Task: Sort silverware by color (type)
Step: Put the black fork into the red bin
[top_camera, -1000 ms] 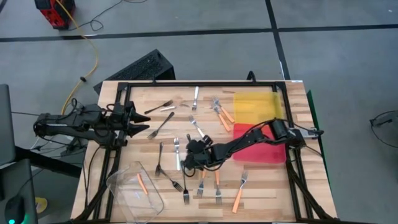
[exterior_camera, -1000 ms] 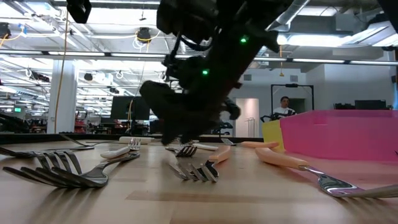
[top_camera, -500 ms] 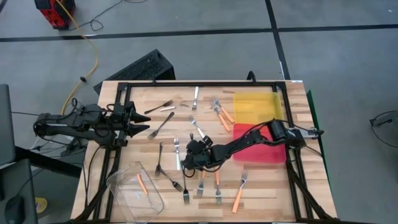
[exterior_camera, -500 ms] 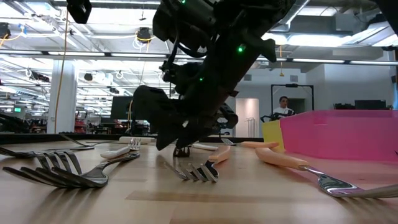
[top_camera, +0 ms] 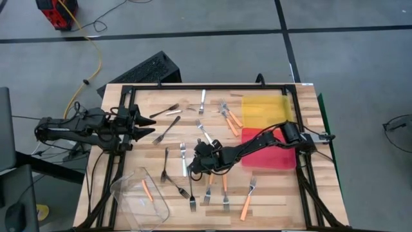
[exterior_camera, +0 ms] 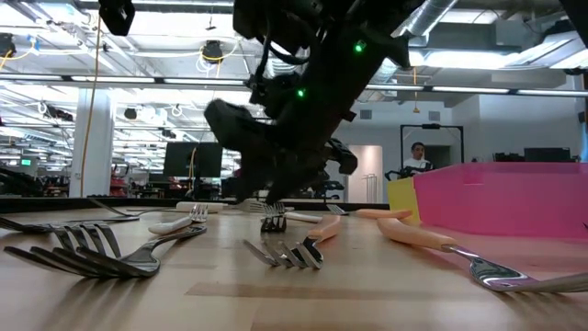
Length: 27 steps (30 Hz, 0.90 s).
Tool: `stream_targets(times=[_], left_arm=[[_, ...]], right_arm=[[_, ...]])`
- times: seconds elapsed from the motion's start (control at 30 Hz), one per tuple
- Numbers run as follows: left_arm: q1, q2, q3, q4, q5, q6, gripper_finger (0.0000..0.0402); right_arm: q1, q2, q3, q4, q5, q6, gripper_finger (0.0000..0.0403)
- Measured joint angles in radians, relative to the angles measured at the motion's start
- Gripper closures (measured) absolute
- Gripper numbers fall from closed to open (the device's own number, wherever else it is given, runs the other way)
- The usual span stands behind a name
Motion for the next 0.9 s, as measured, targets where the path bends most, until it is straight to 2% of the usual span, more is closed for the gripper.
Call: stream_targets(times=[0.6, 0.73, 0.9], left_arm=[[0.000, 0.000, 0.000, -0.001, -0.058, -0.024, 0.0250], [0.000, 0.000, 0.000, -0.001, -0.061, -0.024, 0.0250], [0.000, 0.000, 0.000, -0.001, -0.065, -0.025, 0.0250]], right_arm=[[0.014, 0.046, 0.002, -0.005, -0.027, 0.075, 0.0186], [0.011, 0.052, 0.003, -0.027, -0.038, 0.098, 0.0222], [0.012, 0.057, 0.004, -0.060, -0.033, 0.100, 0.0291]])
